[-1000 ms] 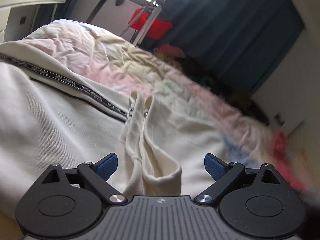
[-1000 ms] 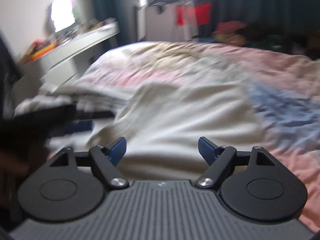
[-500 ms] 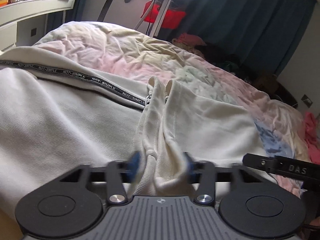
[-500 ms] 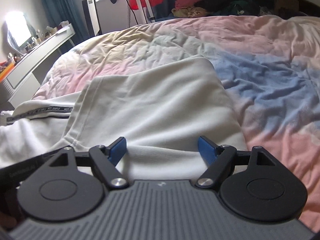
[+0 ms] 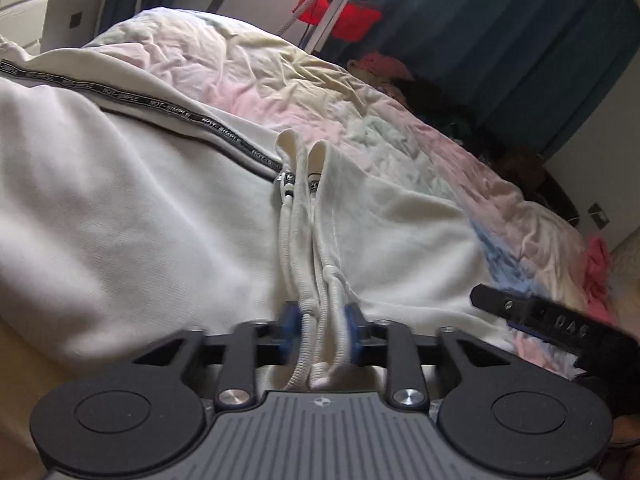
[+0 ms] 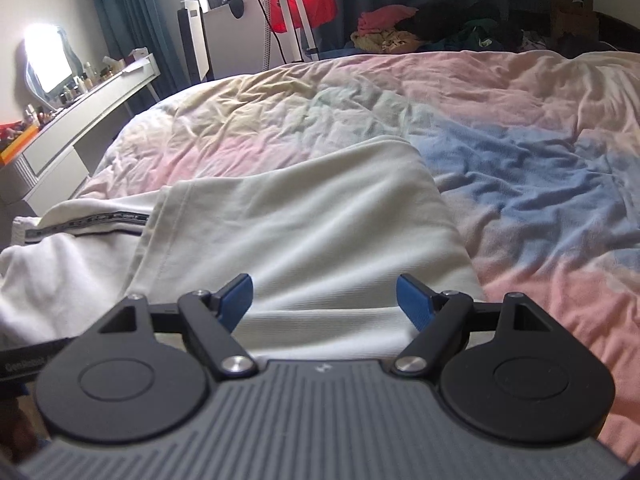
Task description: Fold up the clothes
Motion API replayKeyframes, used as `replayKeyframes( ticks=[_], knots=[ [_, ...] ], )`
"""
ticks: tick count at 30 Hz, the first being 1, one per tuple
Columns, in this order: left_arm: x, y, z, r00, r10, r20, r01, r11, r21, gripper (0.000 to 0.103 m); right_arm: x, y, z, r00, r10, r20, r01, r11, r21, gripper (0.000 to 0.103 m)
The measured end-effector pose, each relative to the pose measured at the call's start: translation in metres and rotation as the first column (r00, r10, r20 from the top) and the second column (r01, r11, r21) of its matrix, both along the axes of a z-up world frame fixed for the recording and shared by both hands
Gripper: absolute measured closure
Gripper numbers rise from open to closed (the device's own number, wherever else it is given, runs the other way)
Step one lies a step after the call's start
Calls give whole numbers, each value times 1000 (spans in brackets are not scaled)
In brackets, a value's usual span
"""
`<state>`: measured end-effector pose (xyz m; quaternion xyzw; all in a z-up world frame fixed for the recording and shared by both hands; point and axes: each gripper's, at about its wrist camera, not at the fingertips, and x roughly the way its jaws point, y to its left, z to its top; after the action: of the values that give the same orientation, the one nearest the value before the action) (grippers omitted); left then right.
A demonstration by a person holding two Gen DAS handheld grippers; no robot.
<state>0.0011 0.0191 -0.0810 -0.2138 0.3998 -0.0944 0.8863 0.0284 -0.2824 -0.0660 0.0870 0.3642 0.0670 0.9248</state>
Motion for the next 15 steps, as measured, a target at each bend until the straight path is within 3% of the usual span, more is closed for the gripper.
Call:
replayKeyframes(
  ticks=[3,4,7,12,15],
  knots=[
    [15,10,7,1000,12,-1,-12,999,-36,22,1,-3,1,1000,-6,9,6,1000,-2,23],
    [24,12,10,1000,23,7,-23,999,-25,20,2,-5,1,1000,-12,11,12,1000,3,23],
    [61,16,11,999,36,8,-36,999,9,19,5,-10,1,1000,-26,16,26,999,28,23],
    [117,6,-2,999,-3,37,3,1000,5,23,15,-13,-6,999,-53,6,53,998,24,23],
    [143,-13,-7,1000,-18,17,15,992,126,35,19,-15,-11,998,-64,-5,64,998,29,23]
  ],
)
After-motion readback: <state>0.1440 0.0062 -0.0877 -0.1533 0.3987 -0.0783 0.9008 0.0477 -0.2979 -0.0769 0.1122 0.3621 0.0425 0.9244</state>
